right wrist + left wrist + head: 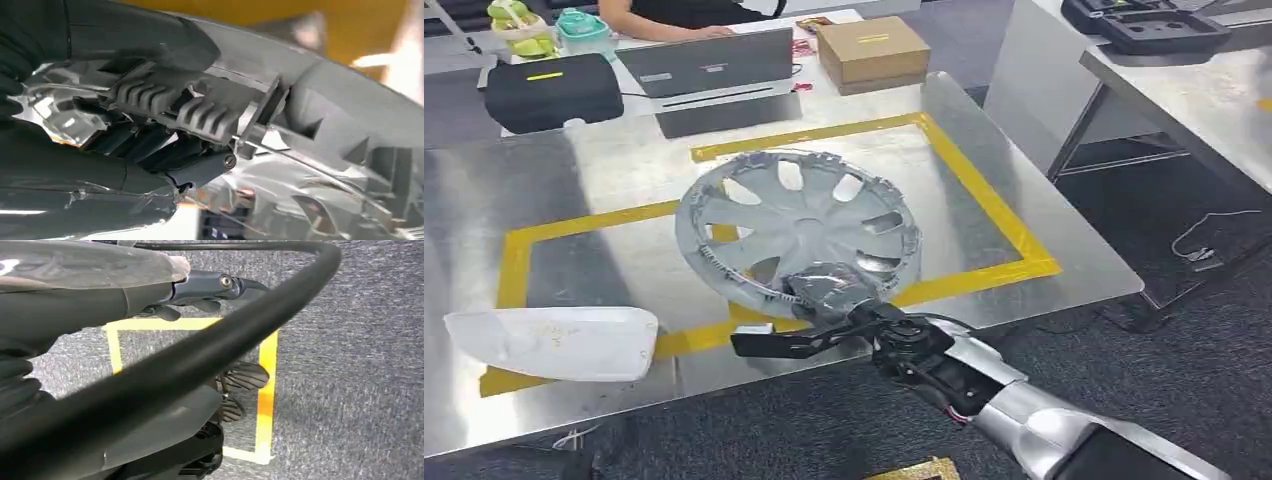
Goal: Take the parts from the cabinet and place them on the table.
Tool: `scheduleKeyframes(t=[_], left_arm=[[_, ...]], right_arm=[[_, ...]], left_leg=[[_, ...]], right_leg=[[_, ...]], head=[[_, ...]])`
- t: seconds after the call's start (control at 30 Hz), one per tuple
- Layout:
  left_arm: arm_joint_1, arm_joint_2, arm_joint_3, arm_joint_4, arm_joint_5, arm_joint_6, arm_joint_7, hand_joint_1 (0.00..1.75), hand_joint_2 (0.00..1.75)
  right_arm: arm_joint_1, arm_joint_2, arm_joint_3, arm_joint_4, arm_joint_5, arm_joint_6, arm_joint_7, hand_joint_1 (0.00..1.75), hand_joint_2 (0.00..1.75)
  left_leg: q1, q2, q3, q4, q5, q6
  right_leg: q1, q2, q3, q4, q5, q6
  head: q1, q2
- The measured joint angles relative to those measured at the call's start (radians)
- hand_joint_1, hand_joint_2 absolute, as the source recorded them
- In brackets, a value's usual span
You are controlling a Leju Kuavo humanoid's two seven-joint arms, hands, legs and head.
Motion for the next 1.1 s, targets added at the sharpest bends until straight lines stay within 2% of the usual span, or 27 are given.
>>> scheduleKeyframes(t=[0.13, 0.17, 0.6, 0.63, 0.77, 0.8, 0.9, 0.97, 1.0, 1.03, 1.1], left_arm=[[0.000, 0.000, -0.004, 0.000, -0.003, 0.005, 0.000, 0.00, 1.75], [0.000, 0.000, -0.005, 0.000, -0.003, 0.005, 0.000, 0.00, 1.75], [-0.015, 0.001, -0.021, 0.000, -0.020, 0.011, 0.000, 0.00, 1.75], [-0.015, 0.001, -0.021, 0.000, -0.020, 0.011, 0.000, 0.00, 0.00], [-0.016, 0.001, -0.021, 0.000, -0.012, 0.011, 0.003, 0.00, 0.00], [-0.015, 0.001, -0.021, 0.000, -0.010, 0.011, 0.005, 0.00, 0.00], [-0.015, 0.001, -0.021, 0.000, -0.004, 0.011, 0.008, 0.00, 0.00], [-0.015, 0.001, -0.021, 0.000, -0.002, 0.009, 0.008, 0.00, 0.00], [-0.015, 0.001, -0.021, 0.000, 0.001, 0.008, 0.008, 0.00, 0.00], [-0.014, 0.001, -0.021, 0.000, 0.003, 0.007, 0.008, 0.00, 0.00], [-0.011, 0.001, -0.021, 0.000, 0.005, 0.006, 0.007, 0.00, 0.00]], right_arm=[[-0.007, 0.005, 0.000, 0.056, 0.006, 0.000, 0.030, 1.75, 1.75], [-0.009, 0.005, 0.000, 0.065, 0.006, 0.000, 0.031, 0.00, 1.75], [-0.032, 0.014, -0.003, 0.129, 0.006, 0.010, 0.052, 0.00, 1.75], [-0.032, 0.014, -0.003, 0.131, 0.006, 0.010, 0.052, 0.00, 1.75], [-0.034, 0.015, -0.004, 0.138, -0.003, 0.003, 0.050, 0.00, 1.75], [-0.034, 0.016, -0.005, 0.138, -0.013, -0.001, 0.044, 0.00, 0.00], [-0.033, 0.016, -0.020, 0.139, -0.075, -0.011, -0.004, 0.00, 0.00], [-0.023, 0.016, -0.035, 0.137, -0.148, -0.011, -0.072, 0.00, 0.00], [-0.015, 0.016, -0.045, 0.132, -0.209, -0.011, -0.118, 0.00, 1.75], [-0.005, 0.016, -0.057, 0.120, -0.286, -0.007, -0.165, 0.00, 1.75], [0.020, 0.015, -0.088, 0.076, -0.482, 0.020, -0.301, 0.00, 1.75]], left_leg=[[0.000, 0.000, 0.001, 0.000, 0.000, 0.000], [0.000, 0.000, 0.001, 0.000, 0.000, 0.000], [-0.001, 0.001, 0.006, 0.000, -0.001, 0.001], [-0.001, 0.001, 0.006, 0.000, -0.001, 0.001], [-0.001, 0.001, 0.008, 0.000, -0.001, 0.001], [-0.001, 0.001, 0.009, 0.000, -0.001, 0.001], [-0.001, 0.001, 0.009, 0.000, -0.001, 0.001], [-0.001, 0.001, 0.009, 0.000, -0.001, 0.001], [-0.001, 0.001, 0.009, 0.000, -0.001, 0.001], [-0.001, 0.001, 0.009, 0.000, -0.001, 0.001], [-0.001, 0.002, 0.009, 0.000, -0.001, 0.001]], right_leg=[[-0.001, 0.000, 0.002, -0.001, 0.000, 0.000], [-0.001, 0.000, 0.002, -0.001, 0.000, 0.000], [-0.001, 0.001, 0.006, -0.003, 0.001, 0.001], [-0.001, 0.001, 0.007, -0.003, 0.001, 0.001], [-0.001, 0.001, 0.009, -0.003, 0.001, 0.001], [-0.001, 0.001, 0.009, -0.003, 0.001, 0.001], [-0.001, 0.001, 0.009, -0.004, 0.001, 0.001], [-0.001, 0.001, 0.009, -0.004, 0.001, 0.001], [-0.001, 0.001, 0.010, -0.004, 0.001, 0.001], [-0.001, 0.001, 0.009, -0.004, 0.001, 0.001], [-0.001, 0.002, 0.009, -0.004, 0.001, 0.001]], head=[[0.001, 0.000], [0.001, 0.000], [0.000, 0.000], [0.000, 0.000], [0.000, 0.000], [0.000, 0.000], [0.000, 0.000], [0.000, 0.000], [0.000, 0.000], [0.000, 0.000], [0.001, 0.000]])
